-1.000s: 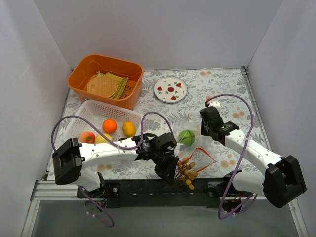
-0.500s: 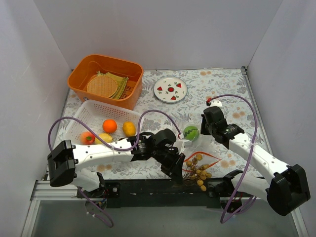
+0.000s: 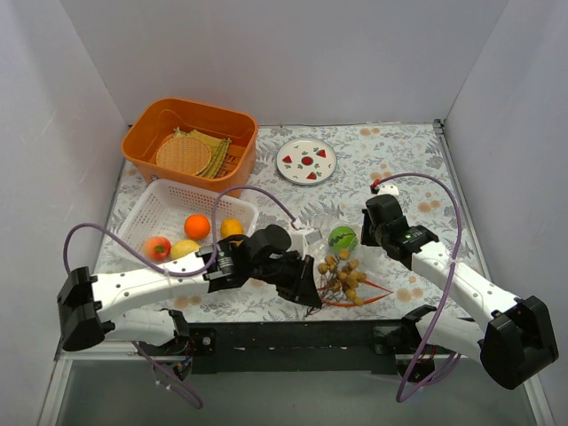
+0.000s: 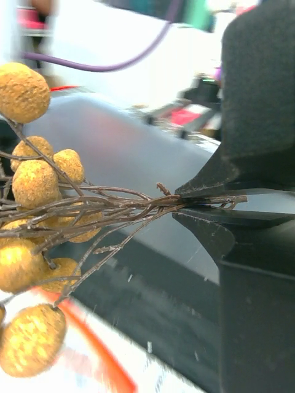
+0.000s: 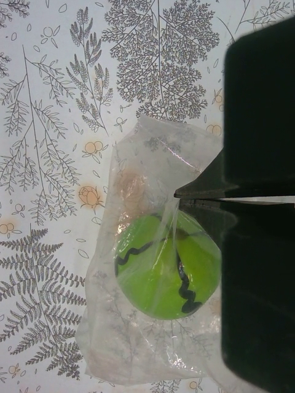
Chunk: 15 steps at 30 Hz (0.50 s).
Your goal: Open the zip-top bag and remove the fake food
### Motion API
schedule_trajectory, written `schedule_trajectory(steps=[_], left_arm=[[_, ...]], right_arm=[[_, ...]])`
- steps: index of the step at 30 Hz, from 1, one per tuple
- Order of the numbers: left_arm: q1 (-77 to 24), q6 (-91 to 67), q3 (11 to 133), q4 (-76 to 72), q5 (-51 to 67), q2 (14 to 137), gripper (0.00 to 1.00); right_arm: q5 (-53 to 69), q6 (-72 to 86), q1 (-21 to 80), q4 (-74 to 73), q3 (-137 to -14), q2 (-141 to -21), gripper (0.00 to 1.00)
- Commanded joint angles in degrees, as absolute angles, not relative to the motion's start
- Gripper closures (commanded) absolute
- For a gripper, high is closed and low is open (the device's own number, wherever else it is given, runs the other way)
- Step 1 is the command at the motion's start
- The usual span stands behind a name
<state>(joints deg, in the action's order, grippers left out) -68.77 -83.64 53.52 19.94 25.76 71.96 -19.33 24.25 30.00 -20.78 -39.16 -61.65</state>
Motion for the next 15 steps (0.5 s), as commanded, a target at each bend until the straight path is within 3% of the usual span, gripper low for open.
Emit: schedule_trajectory(steps=[1, 9, 15], left_arm=[[-64.44, -87.79, 53.35, 27.93, 9.98, 62.43, 1.00], [-51.27, -93.69, 57.21, 42.34, -12.55, 55.02, 1.00], [-35.89, -95.09, 51.61, 39.38, -16.08, 53.79, 1.00]], right_arm=[[-19.60, 25.05, 29.79, -19.51, -39.82, -61.08, 0.99], [-18.81, 25.49, 29.79, -19.51, -38.76, -60.38, 0.99], [-18.02, 25.31, 29.79, -19.86, -38.94, -59.86, 0.99]])
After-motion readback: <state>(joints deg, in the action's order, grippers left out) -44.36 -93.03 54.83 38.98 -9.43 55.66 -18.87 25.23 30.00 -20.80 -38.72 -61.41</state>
